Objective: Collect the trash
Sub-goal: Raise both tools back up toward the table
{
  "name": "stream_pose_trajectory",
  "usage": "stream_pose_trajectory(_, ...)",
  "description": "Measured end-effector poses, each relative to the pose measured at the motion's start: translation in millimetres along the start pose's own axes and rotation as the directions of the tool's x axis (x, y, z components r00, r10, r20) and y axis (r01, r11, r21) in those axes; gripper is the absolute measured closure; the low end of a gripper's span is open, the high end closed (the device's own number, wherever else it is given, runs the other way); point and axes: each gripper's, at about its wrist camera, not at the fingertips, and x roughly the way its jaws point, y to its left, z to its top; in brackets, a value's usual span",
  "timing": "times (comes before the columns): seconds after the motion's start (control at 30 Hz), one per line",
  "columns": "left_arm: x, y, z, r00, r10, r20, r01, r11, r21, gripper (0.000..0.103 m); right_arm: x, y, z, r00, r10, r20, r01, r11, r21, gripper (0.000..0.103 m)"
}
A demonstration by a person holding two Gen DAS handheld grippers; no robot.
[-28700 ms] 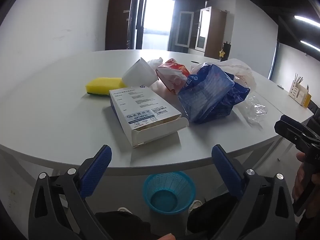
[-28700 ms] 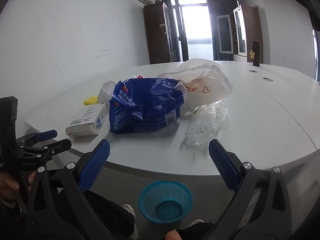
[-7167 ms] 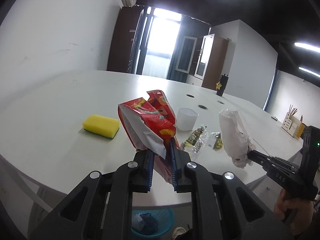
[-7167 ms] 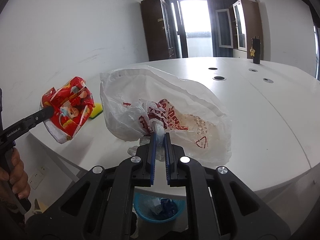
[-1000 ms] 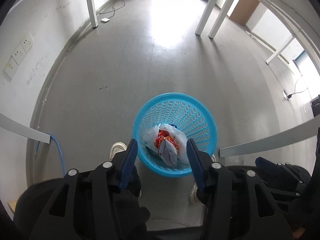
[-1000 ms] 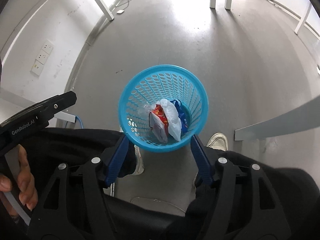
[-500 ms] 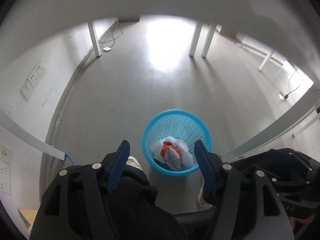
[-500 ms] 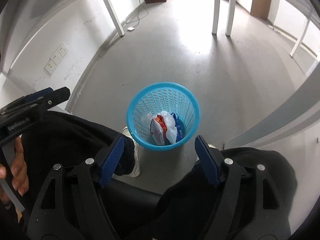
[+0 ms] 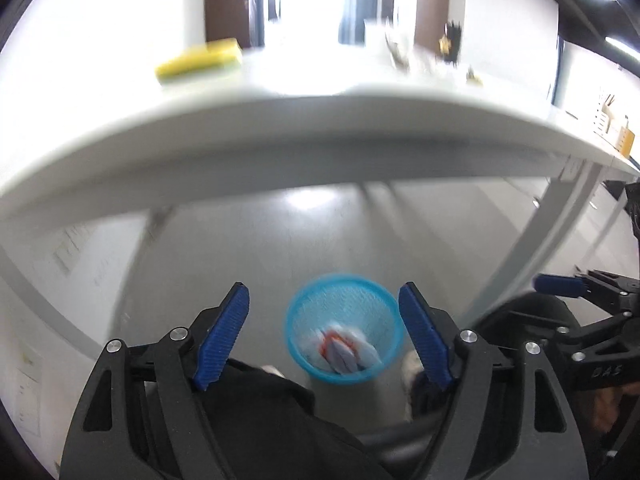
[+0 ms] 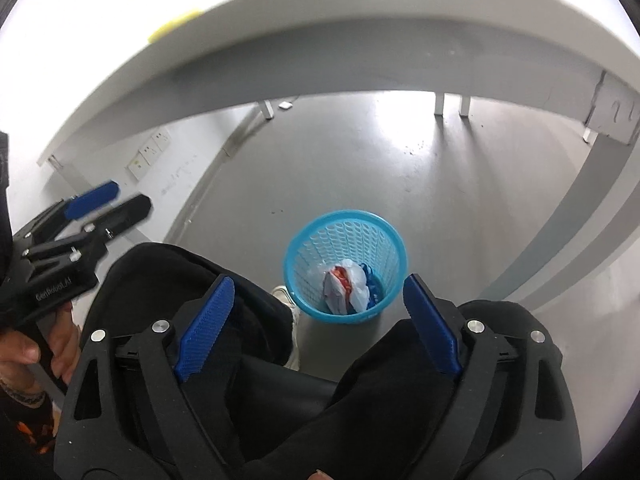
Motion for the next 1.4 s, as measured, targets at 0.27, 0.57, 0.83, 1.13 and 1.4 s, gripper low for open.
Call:
stream_pose_trajectory(0.27,-36.8,40.5,12.2,0.989,-0.018,0.150,0.031,0.996,-0.089,0.021,-31.8,14.8,6.1,0.993,0.000,0.121,0.008,0.998,-0.068,0.015)
stream_pose_trajectory(0.57,-52.4,55.4,38.8,0.968,0.116,0.221,-0.093,0.989,-0.113,0.017,-52.5,30.7,20.3,0.976,0.030,0.217,-0.006,0.994,-0.108,0.013)
stream_pose_trajectory(0.83,-63.4,74.8,75.3,0.957,0.115,0.267,-0.066,0.981,-0.185,0.011,-66.6,40.9,59.0,0.948,-0.002,0.317,0.046,0.990,-0.133,0.009)
stream_pose_trajectory(1.13,-76.9,77.8,116.3,0.901,0.234,0.365,-0.167,0.964,-0.205,0.006,-77.2,45.2,98.1,0.923,-0.007,0.385,0.063,0.989,-0.132,0.009)
stream_pose_trajectory(1.4,-53.2,106.1,129.7,0.924,0.251,0.288,-0.176,0.949,-0.261,0.006,-61.6,49.2,129.4,0.918,-0.011,0.396,0.069,0.989,-0.132,0.009)
